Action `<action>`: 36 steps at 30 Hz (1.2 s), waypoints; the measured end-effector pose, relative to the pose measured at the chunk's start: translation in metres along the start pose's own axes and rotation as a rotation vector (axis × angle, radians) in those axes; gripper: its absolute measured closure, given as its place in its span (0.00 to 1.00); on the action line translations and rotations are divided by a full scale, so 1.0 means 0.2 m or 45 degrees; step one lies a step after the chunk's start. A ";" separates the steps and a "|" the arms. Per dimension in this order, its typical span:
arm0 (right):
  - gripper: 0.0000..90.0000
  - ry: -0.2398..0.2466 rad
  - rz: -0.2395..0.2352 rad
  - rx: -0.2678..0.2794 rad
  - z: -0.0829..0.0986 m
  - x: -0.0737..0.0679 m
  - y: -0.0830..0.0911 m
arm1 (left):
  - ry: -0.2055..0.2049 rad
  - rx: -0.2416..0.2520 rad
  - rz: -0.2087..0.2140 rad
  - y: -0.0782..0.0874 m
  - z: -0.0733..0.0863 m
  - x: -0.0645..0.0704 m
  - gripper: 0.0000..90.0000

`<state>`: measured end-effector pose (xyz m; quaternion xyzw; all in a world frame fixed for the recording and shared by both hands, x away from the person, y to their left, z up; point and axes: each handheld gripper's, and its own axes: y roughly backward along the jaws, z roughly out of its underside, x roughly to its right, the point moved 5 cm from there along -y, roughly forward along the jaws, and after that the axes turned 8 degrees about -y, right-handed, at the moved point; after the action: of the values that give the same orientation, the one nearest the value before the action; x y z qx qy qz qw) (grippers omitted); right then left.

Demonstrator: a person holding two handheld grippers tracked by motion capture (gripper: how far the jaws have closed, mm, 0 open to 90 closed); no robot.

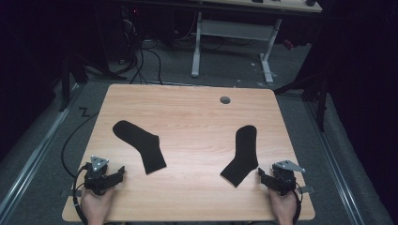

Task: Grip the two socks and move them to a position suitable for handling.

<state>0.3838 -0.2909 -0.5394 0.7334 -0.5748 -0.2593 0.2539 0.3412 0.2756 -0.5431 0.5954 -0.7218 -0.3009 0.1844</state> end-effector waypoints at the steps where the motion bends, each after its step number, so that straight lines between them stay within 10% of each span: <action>1: 0.40 0.000 0.000 0.000 0.00 0.00 0.00 | 0.000 0.000 0.000 0.00 0.00 0.00 0.32; 36: 0.52 -0.014 -0.038 0.010 -0.02 0.00 0.01 | -0.007 0.000 0.012 0.00 0.00 0.00 0.30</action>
<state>0.3858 -0.2916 -0.5358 0.7416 -0.5660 -0.2648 0.2441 0.3419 0.2749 -0.5432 0.5912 -0.7250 -0.3018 0.1837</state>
